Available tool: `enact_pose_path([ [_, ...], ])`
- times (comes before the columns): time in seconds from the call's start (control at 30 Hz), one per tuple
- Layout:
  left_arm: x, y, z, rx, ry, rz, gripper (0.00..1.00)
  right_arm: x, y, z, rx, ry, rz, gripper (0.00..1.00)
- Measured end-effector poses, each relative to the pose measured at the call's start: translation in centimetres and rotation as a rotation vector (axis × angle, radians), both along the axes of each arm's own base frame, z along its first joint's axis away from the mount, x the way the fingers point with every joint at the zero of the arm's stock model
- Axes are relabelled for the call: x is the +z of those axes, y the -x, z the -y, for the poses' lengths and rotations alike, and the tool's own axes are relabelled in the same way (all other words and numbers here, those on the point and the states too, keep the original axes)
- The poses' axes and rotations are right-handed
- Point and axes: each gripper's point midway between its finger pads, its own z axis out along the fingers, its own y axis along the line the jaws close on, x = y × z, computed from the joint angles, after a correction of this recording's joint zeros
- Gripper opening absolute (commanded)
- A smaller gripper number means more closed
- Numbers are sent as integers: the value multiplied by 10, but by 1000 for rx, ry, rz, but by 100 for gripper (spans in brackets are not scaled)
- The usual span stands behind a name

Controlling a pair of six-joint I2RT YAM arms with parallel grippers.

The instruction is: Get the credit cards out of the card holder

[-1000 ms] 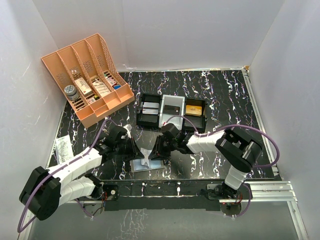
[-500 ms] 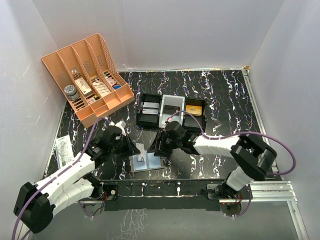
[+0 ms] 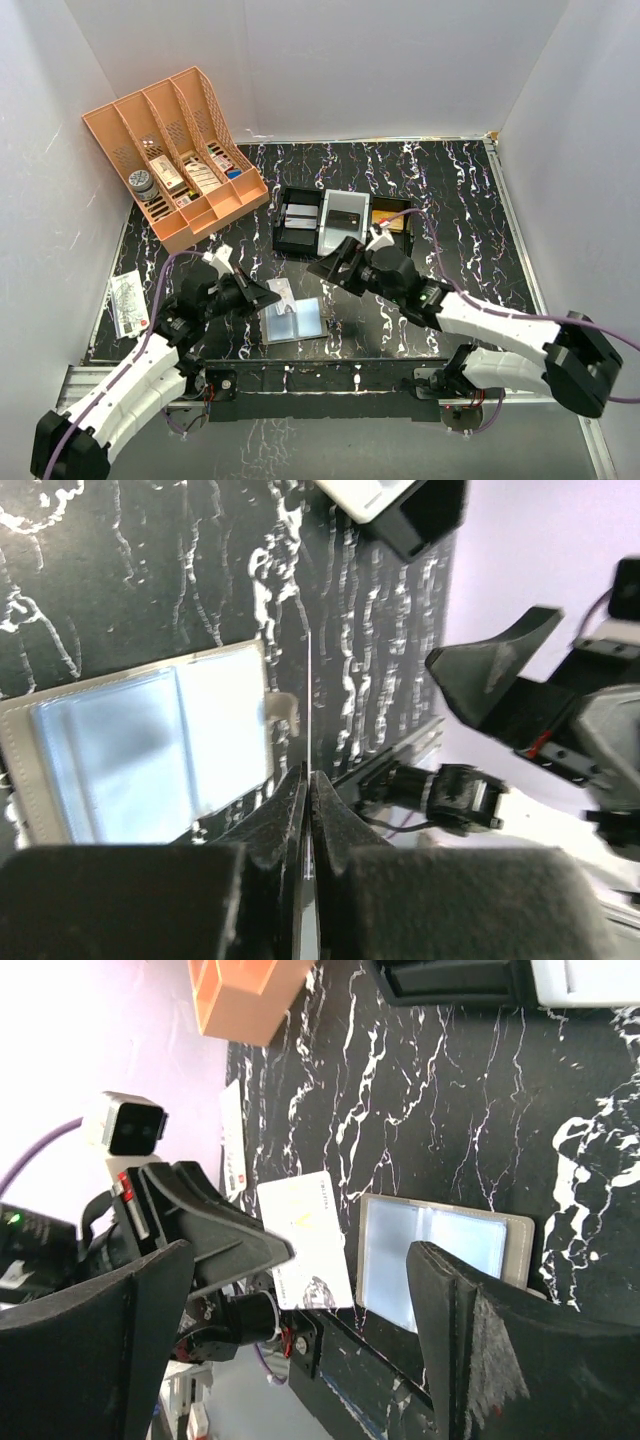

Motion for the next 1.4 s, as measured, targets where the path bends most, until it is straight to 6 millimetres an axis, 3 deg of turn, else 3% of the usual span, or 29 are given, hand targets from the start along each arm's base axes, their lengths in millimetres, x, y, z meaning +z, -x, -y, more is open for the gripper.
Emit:
enact_pose_path([
  [0.1, 8, -5, 0, 19, 98, -2, 0, 8, 3, 17, -40, -23, 53, 84],
  [0.17, 18, -8, 4, 15, 173, 7, 0, 17, 0, 31, -93, -17, 82, 90],
  [0.3, 49, -6, 18, -62, 315, 47, 0, 39, -8, 57, -197, -10, 170, 94],
  [0.43, 69, -3, 25, -135, 352, 88, 0, 54, -10, 70, -220, -10, 231, 96],
  [0.83, 111, -2, 37, -286, 357, 215, 0, 49, 6, 55, 45, -120, 236, 87],
  [1.03, 114, 1, 37, -312, 354, 251, 0, 55, 18, 30, 210, -166, 225, 80],
  [1.4, 126, 4, 36, -338, 358, 343, 0, 76, 24, 5, 356, -256, 244, 64],
])
